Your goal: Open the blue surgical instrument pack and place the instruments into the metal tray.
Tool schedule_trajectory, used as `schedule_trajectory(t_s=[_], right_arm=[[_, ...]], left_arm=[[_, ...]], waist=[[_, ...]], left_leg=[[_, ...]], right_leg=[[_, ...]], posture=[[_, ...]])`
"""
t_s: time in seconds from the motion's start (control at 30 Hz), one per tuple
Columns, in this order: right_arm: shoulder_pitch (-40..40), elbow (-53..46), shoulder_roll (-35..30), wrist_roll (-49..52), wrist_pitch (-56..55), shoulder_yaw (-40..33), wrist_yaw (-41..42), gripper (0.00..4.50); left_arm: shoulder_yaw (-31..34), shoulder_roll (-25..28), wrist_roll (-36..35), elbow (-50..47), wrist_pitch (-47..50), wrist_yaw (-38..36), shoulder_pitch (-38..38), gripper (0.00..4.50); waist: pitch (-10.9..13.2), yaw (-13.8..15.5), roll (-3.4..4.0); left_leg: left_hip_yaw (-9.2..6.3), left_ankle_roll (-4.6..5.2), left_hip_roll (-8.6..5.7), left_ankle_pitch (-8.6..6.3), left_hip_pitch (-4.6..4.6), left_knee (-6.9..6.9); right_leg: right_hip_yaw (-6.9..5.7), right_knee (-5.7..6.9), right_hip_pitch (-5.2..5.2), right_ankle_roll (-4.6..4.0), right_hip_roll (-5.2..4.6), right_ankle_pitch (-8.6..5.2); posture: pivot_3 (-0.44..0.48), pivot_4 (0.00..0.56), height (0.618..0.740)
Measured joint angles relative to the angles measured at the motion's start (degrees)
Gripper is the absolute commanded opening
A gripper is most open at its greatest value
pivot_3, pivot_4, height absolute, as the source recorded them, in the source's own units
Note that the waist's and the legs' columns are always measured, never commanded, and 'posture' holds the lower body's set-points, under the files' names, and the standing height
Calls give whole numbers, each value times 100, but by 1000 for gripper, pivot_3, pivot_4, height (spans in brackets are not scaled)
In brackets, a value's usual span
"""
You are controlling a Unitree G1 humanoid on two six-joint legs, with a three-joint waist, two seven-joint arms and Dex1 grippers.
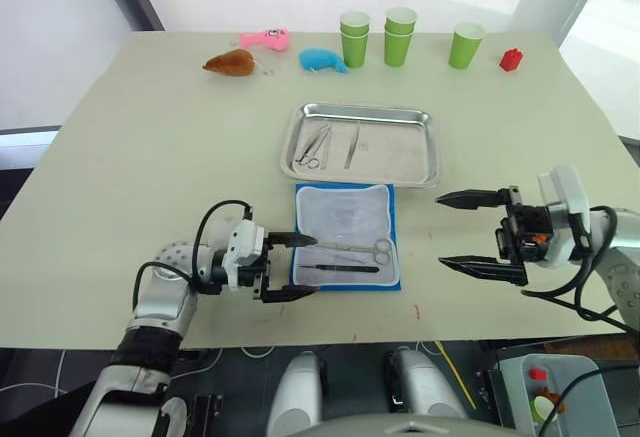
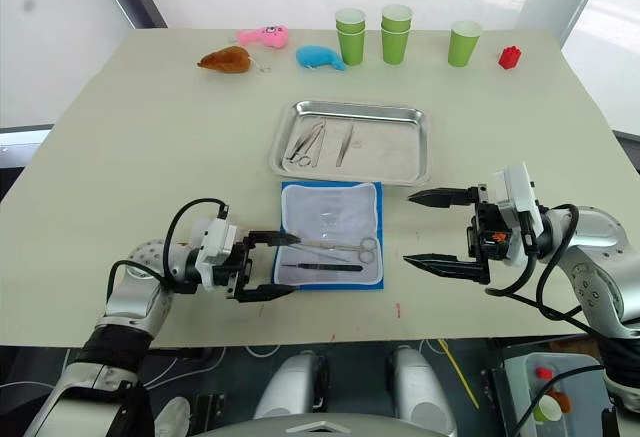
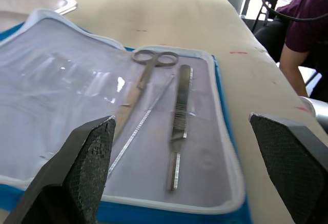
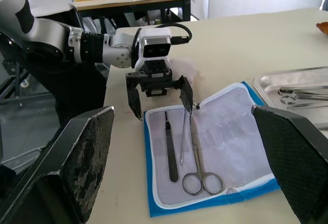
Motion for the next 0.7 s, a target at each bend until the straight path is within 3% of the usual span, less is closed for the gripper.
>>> schedule_trajectory(t_s=[0.33,0.7], right_arm=[[29,-155,1,36,34,-17,-151,4500],[-3,-455,-107,254,243,-42,-250,4500]], left_arm=[[-139,-117,342,1239,-718,-410,-888,4418],[-1196,13,263,2553,-1634,-450,-1879,4418]], waist=[[0,23,0],[0,85,0]], left_leg=[[-2,0,-2,0,-2,56],[-8,1,-3,0,-4,73]], right_leg=[[1,47,2,0,3,0],[1,48,12,6,7,4]], posture=[[0,150,740],[0,150,740]])
